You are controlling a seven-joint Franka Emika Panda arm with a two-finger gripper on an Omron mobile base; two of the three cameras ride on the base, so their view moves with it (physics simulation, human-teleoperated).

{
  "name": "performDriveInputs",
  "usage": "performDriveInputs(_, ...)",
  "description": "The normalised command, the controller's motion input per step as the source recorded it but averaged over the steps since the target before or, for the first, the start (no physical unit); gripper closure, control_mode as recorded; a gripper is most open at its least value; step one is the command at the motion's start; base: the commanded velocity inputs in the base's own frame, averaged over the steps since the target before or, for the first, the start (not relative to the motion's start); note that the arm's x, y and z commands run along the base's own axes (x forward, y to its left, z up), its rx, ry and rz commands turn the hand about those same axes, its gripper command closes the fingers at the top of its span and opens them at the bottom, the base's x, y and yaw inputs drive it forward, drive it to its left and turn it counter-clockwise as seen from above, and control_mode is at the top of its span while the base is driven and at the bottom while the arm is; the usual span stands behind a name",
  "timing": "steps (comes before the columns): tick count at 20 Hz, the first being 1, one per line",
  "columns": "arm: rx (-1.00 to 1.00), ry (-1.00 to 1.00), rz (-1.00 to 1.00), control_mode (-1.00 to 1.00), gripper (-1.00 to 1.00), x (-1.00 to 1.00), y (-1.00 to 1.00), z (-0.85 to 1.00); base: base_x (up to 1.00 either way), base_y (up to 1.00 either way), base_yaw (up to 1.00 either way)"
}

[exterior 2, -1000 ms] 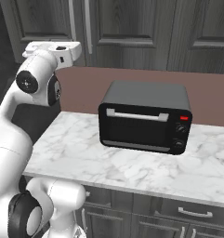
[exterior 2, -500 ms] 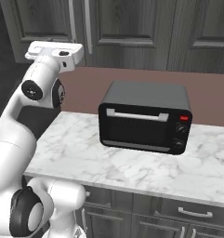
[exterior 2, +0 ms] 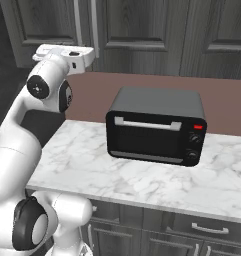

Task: Move the bowls from the cabinet to the plates on the dining table.

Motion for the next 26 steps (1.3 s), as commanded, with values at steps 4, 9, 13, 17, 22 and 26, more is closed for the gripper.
performDriveInputs(4, 0.00, 0.13, 0.00, -1.00, -1.00, 0.34, -0.05, -0.01, 0.00, 0.00, 0.00)
performDriveInputs(9, 0.00, 0.08, 0.00, -1.00, -1.00, 0.56, 0.01, -0.14, 0.00, 0.00, 0.00)
performDriveInputs(13, -0.02, 0.05, 0.00, -1.00, -1.00, 0.69, 0.11, -0.30, 0.00, 0.00, 0.00)
performDriveInputs(17, -0.04, 0.05, -0.01, -1.00, -1.00, 0.71, 0.15, -0.39, 0.00, 0.00, 0.00)
performDriveInputs(22, -0.04, 0.07, -0.01, -1.00, -1.00, 0.70, 0.14, -0.33, 0.00, 0.00, 0.00)
performDriveInputs(26, -0.01, 0.09, -0.01, -1.00, 1.00, 0.61, 0.05, -0.16, 0.00, 0.00, 0.00)
